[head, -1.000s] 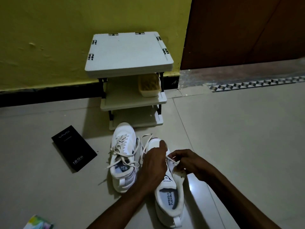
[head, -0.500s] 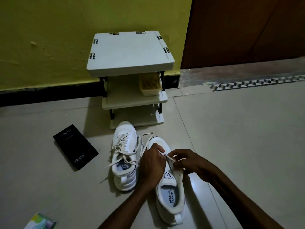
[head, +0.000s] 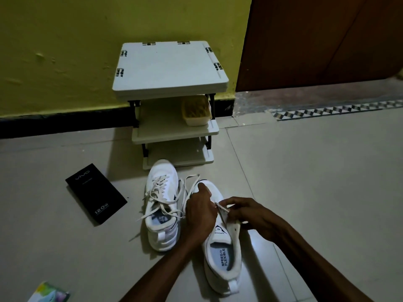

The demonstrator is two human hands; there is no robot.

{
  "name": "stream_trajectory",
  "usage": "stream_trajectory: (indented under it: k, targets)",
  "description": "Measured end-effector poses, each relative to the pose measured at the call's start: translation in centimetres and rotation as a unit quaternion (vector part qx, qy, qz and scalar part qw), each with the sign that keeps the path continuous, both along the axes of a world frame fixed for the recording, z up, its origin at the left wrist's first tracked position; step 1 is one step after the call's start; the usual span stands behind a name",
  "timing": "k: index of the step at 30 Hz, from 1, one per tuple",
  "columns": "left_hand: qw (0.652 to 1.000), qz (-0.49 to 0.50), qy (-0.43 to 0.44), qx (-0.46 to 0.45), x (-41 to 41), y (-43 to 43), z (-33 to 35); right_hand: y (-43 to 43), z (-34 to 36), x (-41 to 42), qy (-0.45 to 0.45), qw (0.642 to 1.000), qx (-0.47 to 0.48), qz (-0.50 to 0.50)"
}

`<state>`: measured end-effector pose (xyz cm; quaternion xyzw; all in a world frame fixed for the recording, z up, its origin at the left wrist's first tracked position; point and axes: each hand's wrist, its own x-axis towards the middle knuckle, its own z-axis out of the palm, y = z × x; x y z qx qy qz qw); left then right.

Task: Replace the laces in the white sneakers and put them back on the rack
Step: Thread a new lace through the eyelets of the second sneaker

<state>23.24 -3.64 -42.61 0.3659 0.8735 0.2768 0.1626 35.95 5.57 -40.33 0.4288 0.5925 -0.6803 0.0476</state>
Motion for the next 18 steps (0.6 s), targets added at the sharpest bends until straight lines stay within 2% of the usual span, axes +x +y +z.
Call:
stream_trajectory:
  k: [5, 9, 14, 18]
  targets:
    - [0.993, 0.037, -0.103, 0.048, 0.0, -0.1, 0.7, 0.0, -0.1, 0.5, 0.011, 1.0, -0.028, 0.005]
    - [0.984, 0.079, -0.15, 0.058, -0.1, -0.3, 0.1, -0.6, -0.9, 0.3, 0.017, 0.997, -0.051, -0.057]
    - [0.985, 0.09, -0.127, 0.073, -0.1, -0.6, -0.8, -1.3, -1.1, 0.2, 0.01, 0.995, -0.048, -0.087]
    - [0.995, 0.043, -0.044, 0.083, 0.5, -1.0, -1.0, -1.5, -1.2, 0.2, 0.0, 0.997, -0.009, -0.073]
